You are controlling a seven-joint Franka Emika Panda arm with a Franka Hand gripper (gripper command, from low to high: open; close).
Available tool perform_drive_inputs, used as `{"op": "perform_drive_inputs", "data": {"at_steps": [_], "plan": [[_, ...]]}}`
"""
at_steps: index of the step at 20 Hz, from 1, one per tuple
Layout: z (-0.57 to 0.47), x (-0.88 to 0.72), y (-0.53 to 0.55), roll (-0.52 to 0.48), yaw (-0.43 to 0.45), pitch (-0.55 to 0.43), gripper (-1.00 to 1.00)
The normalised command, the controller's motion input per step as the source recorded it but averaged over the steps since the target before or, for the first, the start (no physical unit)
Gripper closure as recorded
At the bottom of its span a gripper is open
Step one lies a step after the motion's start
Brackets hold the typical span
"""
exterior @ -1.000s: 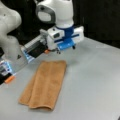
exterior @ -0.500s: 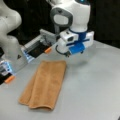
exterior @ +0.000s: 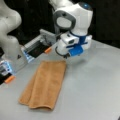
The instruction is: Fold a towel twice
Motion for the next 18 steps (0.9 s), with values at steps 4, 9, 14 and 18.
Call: {"op": "perform_drive_inputs", "data": {"at_steps": [4, 9, 14, 18], "plan": [[-0.10, -0.11, -0.09, 0.000, 0.238, -0.001, -1.00], [-0.20, -0.16, -0.33, 0.049, 0.263, -0.075, -1.00], [-0.17, -0.18, -0.35, 0.054, 0.219, -0.132, -1.00], [-0.11, -0.26, -0.21, 0.023, 0.140, -0.151, -1.00]]}}
